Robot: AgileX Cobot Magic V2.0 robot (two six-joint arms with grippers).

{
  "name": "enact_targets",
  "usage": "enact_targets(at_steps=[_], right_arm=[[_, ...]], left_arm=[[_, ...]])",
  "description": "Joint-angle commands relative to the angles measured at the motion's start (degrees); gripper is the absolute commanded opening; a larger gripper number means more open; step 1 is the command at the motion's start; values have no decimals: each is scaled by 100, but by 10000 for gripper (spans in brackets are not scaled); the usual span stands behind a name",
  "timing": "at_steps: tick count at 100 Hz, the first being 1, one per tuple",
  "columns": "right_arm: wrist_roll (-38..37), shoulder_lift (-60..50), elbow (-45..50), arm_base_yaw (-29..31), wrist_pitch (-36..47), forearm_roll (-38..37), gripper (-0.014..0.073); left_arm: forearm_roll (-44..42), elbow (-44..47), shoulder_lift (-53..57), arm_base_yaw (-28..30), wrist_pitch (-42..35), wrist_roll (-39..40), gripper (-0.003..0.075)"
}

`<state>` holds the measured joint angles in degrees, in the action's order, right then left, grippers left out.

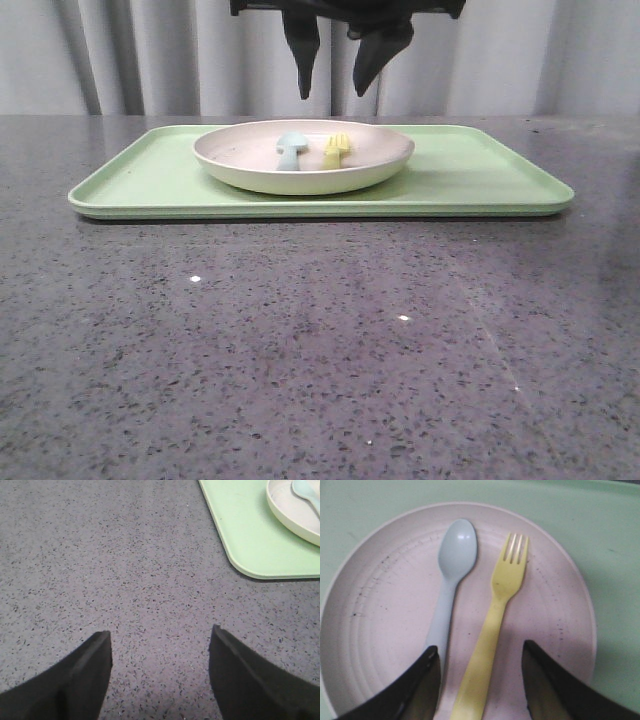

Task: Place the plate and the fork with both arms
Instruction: 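Move the right gripper above the yellow fork on the plate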

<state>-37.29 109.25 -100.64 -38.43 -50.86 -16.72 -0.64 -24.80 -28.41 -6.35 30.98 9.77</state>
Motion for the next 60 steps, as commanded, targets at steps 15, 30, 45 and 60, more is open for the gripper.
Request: enact_targets(at_steps=[15, 30, 45, 60], right_arm=[[-240, -49, -223, 32, 159, -307, 381], [-247, 11, -223, 44, 166, -307, 381], [-397, 12, -223, 57, 165, -517, 381], [-486, 12, -223, 90, 199, -585, 381]], left_arm=[[-8, -154, -19, 6, -386, 56, 420], [-8, -154, -19, 6, -386, 56, 420], [-8, -154, -19, 6, -386, 56, 420], [-8, -154, -19, 6, -386, 56, 420]])
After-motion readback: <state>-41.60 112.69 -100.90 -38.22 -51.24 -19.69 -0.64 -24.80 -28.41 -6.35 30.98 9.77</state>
